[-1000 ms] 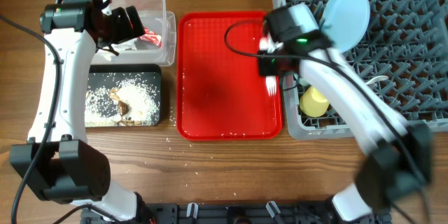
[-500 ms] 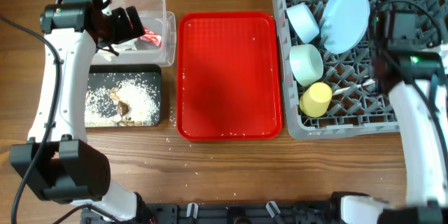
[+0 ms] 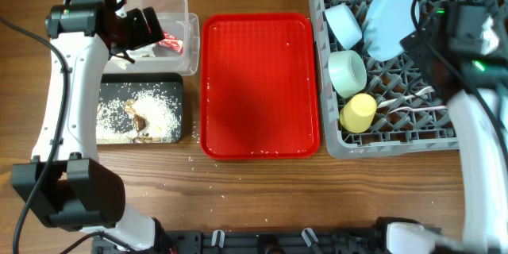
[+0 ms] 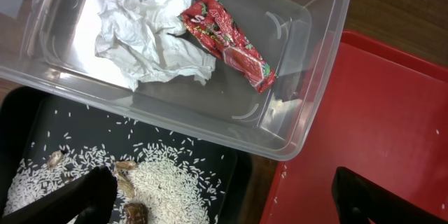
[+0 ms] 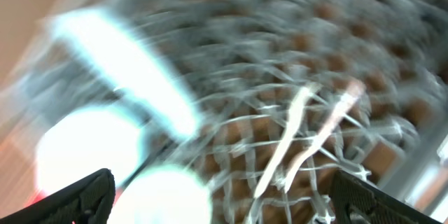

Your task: Sort waste into correct bins and load items into the dishwasher rack

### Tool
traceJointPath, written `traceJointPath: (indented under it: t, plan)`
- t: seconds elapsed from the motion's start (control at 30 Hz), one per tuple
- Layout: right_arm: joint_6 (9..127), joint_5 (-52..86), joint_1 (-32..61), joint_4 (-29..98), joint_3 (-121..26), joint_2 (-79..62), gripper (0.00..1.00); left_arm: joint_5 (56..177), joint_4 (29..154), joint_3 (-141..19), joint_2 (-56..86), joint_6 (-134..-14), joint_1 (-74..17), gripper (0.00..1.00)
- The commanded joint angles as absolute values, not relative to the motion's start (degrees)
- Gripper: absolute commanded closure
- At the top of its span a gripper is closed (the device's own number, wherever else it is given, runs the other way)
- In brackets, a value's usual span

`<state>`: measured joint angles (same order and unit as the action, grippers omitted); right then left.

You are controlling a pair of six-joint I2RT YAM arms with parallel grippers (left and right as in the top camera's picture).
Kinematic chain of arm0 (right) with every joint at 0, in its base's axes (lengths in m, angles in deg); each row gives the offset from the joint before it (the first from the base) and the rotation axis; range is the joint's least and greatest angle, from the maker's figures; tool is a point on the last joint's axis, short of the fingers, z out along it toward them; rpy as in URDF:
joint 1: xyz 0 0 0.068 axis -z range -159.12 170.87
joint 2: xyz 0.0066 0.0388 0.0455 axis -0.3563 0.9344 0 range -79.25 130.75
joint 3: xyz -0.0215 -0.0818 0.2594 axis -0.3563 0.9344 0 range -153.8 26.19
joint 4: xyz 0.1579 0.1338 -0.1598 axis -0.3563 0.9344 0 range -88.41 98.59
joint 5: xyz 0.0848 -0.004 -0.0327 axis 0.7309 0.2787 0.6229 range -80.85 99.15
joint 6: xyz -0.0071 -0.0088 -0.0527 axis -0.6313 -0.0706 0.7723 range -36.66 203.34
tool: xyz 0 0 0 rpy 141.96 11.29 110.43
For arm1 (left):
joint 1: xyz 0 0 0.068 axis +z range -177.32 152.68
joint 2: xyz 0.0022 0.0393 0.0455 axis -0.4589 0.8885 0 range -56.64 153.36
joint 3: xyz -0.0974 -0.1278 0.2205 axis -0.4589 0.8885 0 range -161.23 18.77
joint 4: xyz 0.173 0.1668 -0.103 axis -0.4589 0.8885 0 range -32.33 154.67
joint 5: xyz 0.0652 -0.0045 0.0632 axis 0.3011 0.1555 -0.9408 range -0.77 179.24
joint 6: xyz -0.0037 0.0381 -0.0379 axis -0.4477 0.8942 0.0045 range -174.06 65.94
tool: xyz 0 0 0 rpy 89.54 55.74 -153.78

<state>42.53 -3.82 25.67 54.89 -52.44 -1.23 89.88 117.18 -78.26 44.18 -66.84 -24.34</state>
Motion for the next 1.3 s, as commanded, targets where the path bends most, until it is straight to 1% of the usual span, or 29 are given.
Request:
traceJointPath:
  t: [0.0,0.07,0.17,0.23,0.3,0.37,0.43,0.53,0.57,0.6,0.7,0.77,0.9,1.07,1.27]
  plan:
    - [75.03,21.81,25.24,59.06,-55.34,-14.41,0.00,89.18,117.00,-79.44,43.13,-66.73,-24.42,0.00]
    - [72.75,24.48,25.24,61.49,-55.34,-21.91,0.00,89.18,117.00,-79.44,43.13,-66.73,-24.42,0.00]
    - [72.67,24.46,25.24,61.95,-55.34,-30.06,0.00,89.18,117.00,-79.44,43.13,-66.73,-24.42,0.00]
    - [75.99,21.31,25.24,65.60,-55.34,-33.34,0.00,89.18,117.00,-79.44,43.13,-66.73,-24.42,0.00]
    - [77.39,13.55,25.24,70.62,-54.71,-35.64,0.00,89.18,117.00,-79.44,43.13,-66.73,-24.42,0.00]
    - [77.61,11.02,25.19,70.82,-52.04,-37.49,0.00,89.18,117.00,-79.44,43.13,-66.73,-24.42,0.00]
    - [79.18,12.74,25.24,64.00,-46.01,-40.73,0.00,89.18,117.00,-79.44,43.13,-66.73,-24.42,0.00]
    - [78.81,19.85,25.21,46.01,-30.80,-48.42,0.00,89.18,117.00,-79.44,43.13,-66.73,-24.42,0.00]
    - [78.79,22.03,25.15,38.01,-24.11,-51.40,0.00,89.18,117.00,-79.44,43.13,-66.73,-24.42,0.00]
    - [78.63,24.59,24.75,27.46,-14.56,-55.64,0.00,89.18,117.00,-79.44,43.13,-66.73,-24.42,0.00]
    - [78.26,24.61,22.53,9.31,4.11,-63.96,0.00,89.18,117.00,-79.44,43.13,-66.73,-24.42,0.00]
    - [78.24,23.37,20.97,1.99,13.31,-68.90,0.00,89.18,117.00,-79.44,43.13,-66.73,-24.42,0.00]
    - [78.22,22.47,20.16,-5.53,25.22,-76.86,0.00,89.18,117.00,-79.44,43.13,-66.73,-24.42,0.00]
    - [77.19,18.58,19.97,0.72,25.90,-79.11,0.00,89.16,117.00,-79.44,43.13,-66.73,-24.42,0.00]
    - [77.19,18.58,19.77,0.79,25.90,-79.11,0.00,89.18,117.00,-79.44,43.13,-66.73,-24.42,0.00]
